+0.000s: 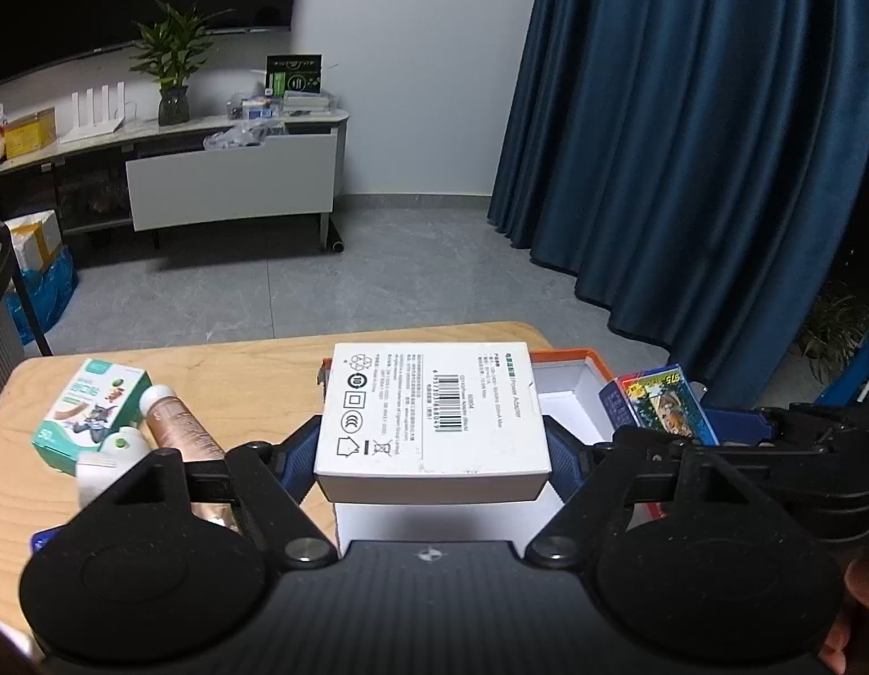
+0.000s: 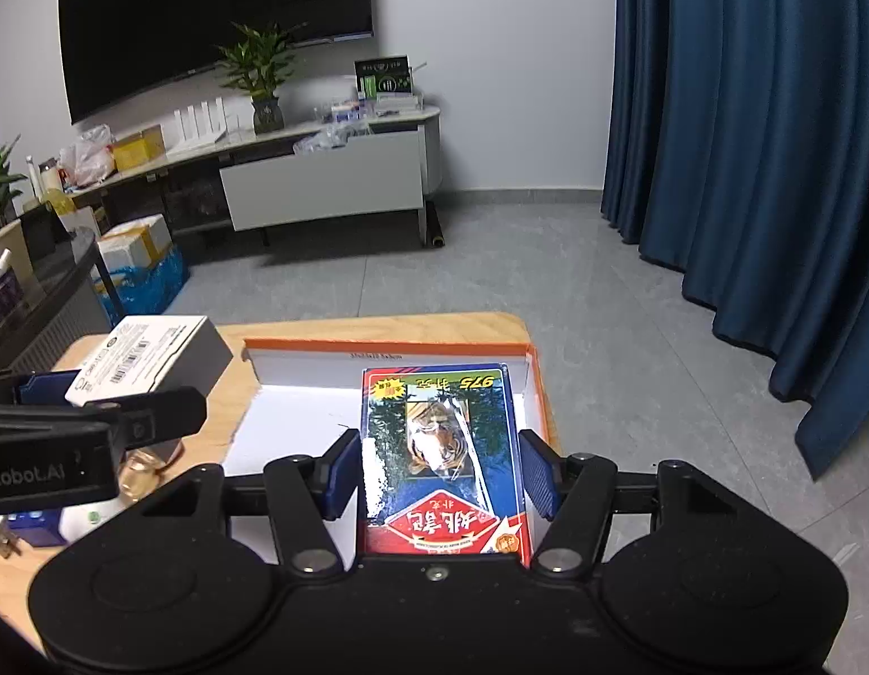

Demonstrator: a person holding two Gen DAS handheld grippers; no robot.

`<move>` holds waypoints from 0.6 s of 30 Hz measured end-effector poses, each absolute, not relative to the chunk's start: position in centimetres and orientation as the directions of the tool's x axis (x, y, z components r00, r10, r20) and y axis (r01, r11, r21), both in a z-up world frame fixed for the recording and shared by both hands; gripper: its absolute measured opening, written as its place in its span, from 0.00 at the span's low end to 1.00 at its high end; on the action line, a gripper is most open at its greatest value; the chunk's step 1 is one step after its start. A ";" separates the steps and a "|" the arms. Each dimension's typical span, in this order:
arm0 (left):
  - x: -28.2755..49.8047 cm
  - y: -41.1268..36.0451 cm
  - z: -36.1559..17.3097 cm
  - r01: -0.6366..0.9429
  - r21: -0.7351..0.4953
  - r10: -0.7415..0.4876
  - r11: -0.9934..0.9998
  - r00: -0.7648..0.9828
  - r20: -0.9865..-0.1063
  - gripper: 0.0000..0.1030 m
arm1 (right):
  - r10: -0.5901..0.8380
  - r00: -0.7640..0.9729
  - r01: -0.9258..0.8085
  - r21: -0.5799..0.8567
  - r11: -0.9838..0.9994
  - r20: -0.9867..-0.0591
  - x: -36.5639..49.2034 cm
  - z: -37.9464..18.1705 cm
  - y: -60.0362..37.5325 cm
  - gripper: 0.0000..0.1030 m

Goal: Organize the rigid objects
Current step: 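Carry white box with left gripper while right gripper carries card box over tray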

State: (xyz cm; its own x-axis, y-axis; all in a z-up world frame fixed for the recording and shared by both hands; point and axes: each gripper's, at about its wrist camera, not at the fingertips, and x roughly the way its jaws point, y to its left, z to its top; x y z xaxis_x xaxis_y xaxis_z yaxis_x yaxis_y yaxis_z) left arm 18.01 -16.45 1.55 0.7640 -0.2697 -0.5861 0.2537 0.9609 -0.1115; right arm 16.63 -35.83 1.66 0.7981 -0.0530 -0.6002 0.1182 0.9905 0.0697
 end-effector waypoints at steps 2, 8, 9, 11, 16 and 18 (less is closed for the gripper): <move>18.7 -16.4 1.1 0.243 -0.115 -0.263 0.963 0.759 -0.596 0.76 | -0.060 0.794 0.120 0.060 0.991 -0.605 17.4 1.2 -35.8 0.69; 19.9 -16.6 0.8 0.219 -0.105 -0.237 0.970 0.752 -0.615 0.77 | -0.072 0.777 0.148 0.069 0.987 -0.626 19.3 0.3 -36.4 0.69; 20.0 -16.6 0.8 0.215 -0.104 -0.232 0.971 0.752 -0.617 0.76 | -0.072 0.774 0.148 0.069 0.987 -0.630 19.6 0.2 -36.4 0.69; 20.2 -16.7 0.7 0.210 -0.102 -0.228 0.972 0.750 -0.621 0.77 | -0.071 0.768 0.144 0.064 0.988 -0.637 20.3 0.0 -36.3 0.69; 20.5 -16.9 0.5 0.208 -0.104 -0.226 0.973 0.743 -0.630 0.77 | -0.081 0.759 0.150 0.052 0.987 -0.646 21.3 -0.4 -36.1 0.69; 20.7 -16.9 0.3 0.208 -0.104 -0.226 0.973 0.740 -0.634 0.77 | -0.086 0.756 0.152 0.046 0.987 -0.649 21.7 -0.5 -36.0 0.69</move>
